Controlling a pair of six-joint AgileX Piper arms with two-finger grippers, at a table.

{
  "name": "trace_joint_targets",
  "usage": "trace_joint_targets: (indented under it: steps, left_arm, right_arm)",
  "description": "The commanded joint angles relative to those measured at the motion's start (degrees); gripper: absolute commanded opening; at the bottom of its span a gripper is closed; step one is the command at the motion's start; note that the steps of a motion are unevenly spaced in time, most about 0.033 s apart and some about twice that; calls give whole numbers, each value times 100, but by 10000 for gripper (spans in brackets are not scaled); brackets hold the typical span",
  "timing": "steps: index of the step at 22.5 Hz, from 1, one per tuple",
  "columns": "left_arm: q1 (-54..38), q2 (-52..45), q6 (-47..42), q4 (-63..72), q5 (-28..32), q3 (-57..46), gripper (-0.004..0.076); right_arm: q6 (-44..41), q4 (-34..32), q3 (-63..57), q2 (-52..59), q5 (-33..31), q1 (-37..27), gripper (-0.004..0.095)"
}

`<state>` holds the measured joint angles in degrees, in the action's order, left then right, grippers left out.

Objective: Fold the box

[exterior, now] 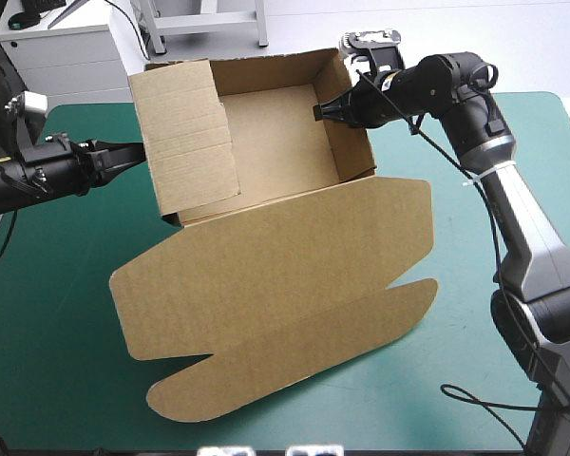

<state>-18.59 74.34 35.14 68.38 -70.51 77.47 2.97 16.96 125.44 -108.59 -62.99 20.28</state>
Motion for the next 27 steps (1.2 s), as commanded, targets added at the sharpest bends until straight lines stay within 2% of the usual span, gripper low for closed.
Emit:
trace_joint_targets:
  steps: [1,2,3,5,9,13,16,21,25,27]
  left_arm:
    - [36,-175,-34,451,-330,193,218]
    - [36,-175,-34,451,-330,193,273]
    - [36,-175,-34,473,-330,193,368]
    - [36,-195,-34,473,-330,193,452]
    - [36,-209,-34,461,-330,193,460]
    - [36,-209,-34,349,-330,193,460]
    - [36,-209,-148,-90,-330,193,459]
    - [139,-209,-507,-930,-250,193,439]
    - [469,-209,-984,-1733,195,193,424]
    - [815,-209,-1489,-2556,687,193,418]
  right_arm:
    - [-53,53,167,316,404,11,-17]
    - [-53,8,167,316,417,11,-17]
    - [-53,-42,167,309,468,11,-17]
    - [-150,-32,167,265,547,11,-17]
    - [-160,2,167,198,577,71,-16]
    - [-203,-209,167,137,835,410,-15]
    - [-297,-283,167,137,914,603,-12]
    - [-573,-782,189,137,1043,1032,-11]
    - [-792,-1043,189,137,1092,1274,-11]
    - [-837,-1142,189,137,1092,1395,-11]
